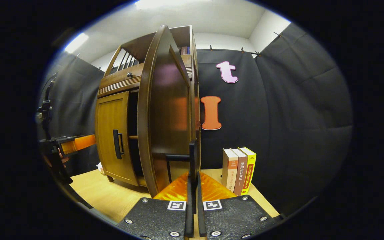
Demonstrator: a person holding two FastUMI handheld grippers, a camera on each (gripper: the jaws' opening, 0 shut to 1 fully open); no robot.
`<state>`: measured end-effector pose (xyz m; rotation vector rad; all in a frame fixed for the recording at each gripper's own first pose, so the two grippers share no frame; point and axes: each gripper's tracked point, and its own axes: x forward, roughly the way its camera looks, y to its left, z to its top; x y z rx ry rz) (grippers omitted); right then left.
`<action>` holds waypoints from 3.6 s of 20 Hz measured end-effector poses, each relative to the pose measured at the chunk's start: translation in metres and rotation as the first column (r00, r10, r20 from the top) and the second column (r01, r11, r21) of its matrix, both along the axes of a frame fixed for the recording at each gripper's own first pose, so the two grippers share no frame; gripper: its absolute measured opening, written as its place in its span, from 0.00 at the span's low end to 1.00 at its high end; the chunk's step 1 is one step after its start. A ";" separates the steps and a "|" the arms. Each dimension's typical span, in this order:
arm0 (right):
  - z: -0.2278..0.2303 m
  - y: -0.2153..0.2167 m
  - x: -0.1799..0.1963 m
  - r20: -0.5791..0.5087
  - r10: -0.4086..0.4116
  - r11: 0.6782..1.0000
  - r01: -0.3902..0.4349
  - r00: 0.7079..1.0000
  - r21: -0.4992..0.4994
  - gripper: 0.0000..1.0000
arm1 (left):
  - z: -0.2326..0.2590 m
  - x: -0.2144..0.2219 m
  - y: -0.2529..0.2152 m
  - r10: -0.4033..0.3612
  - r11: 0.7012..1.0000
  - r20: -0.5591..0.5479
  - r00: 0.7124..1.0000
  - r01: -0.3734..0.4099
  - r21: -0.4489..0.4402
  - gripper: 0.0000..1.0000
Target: Open the right door of the double-door shoe cabinet with the right hand, and open the left door with the left hand.
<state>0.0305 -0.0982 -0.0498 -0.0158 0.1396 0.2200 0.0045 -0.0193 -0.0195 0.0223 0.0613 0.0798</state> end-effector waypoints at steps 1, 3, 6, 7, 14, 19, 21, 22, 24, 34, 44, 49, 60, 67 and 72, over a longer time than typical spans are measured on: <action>-0.001 -0.004 0.000 0.001 0.009 1.000 -0.009 1.000 0.003 0.05 | -0.001 -0.001 0.000 0.000 1.000 0.001 1.000 0.000 -0.002 0.93; -0.002 -0.009 0.003 -0.001 0.033 0.999 -0.033 0.999 0.007 0.05 | -0.002 -0.003 0.000 0.000 1.000 -0.003 1.000 0.000 -0.003 0.93; -0.002 -0.017 0.006 -0.011 0.063 0.998 -0.063 0.998 0.001 0.05 | 0.001 -0.003 0.005 0.006 1.000 0.004 1.000 -0.006 0.004 0.93; -0.002 -0.019 0.008 -0.011 0.074 0.997 -0.074 0.997 -0.002 0.05 | 0.001 -0.002 0.006 0.009 1.000 0.002 1.000 -0.009 0.006 0.93; -0.001 -0.021 0.010 -0.007 0.123 0.992 -0.123 0.992 -0.004 0.05 | -0.002 -0.002 0.005 0.006 1.000 -0.014 1.000 -0.006 0.006 0.93; -0.002 -0.020 0.006 -0.018 0.081 0.997 -0.081 0.997 0.013 0.05 | 0.000 -0.005 0.010 0.016 1.000 -0.003 1.000 -0.016 0.003 0.93; -0.003 -0.025 0.005 -0.020 0.054 0.998 -0.054 0.998 0.017 0.05 | 0.001 -0.005 0.014 0.021 1.000 -0.003 1.000 -0.021 -0.004 0.93; -0.003 -0.031 0.003 -0.019 0.040 0.999 -0.040 0.999 0.006 0.15 | 0.001 -0.005 0.016 0.022 1.000 -0.003 1.000 -0.022 -0.006 0.93; -0.004 -0.042 -0.006 -0.019 0.020 0.999 -0.021 1.000 -0.031 0.24 | 0.001 -0.006 0.020 0.028 1.000 -0.004 1.000 -0.028 -0.006 0.93; 0.006 -0.044 -0.049 0.003 -0.080 0.996 0.080 0.997 -0.033 0.66 | 0.007 0.014 0.031 0.023 0.999 -0.001 1.000 -0.023 -0.030 0.93; 0.031 -0.007 -0.056 0.056 -0.052 0.999 0.053 0.997 -0.010 0.98 | 0.009 0.063 0.043 0.009 1.000 0.021 1.000 -0.009 -0.008 0.93; 0.042 0.005 -0.053 0.074 -0.047 0.999 0.044 0.996 0.032 0.92 | -0.012 0.109 0.049 -0.003 1.000 0.003 1.000 0.003 0.011 0.93; 0.041 -0.007 -0.056 0.069 -0.128 0.992 0.129 0.989 -0.005 0.92 | -0.069 0.172 0.074 0.016 0.999 -0.091 0.996 -0.021 -0.050 0.88; 0.043 -0.011 -0.054 0.073 -0.152 0.988 0.154 0.986 -0.017 0.92 | -0.070 0.179 0.064 -0.031 0.998 -0.081 0.996 0.025 -0.064 0.75; 0.044 -0.014 -0.057 0.068 -0.158 0.987 0.160 0.985 -0.027 0.92 | -0.071 0.177 0.056 -0.007 1.000 -0.085 0.996 0.007 -0.008 0.41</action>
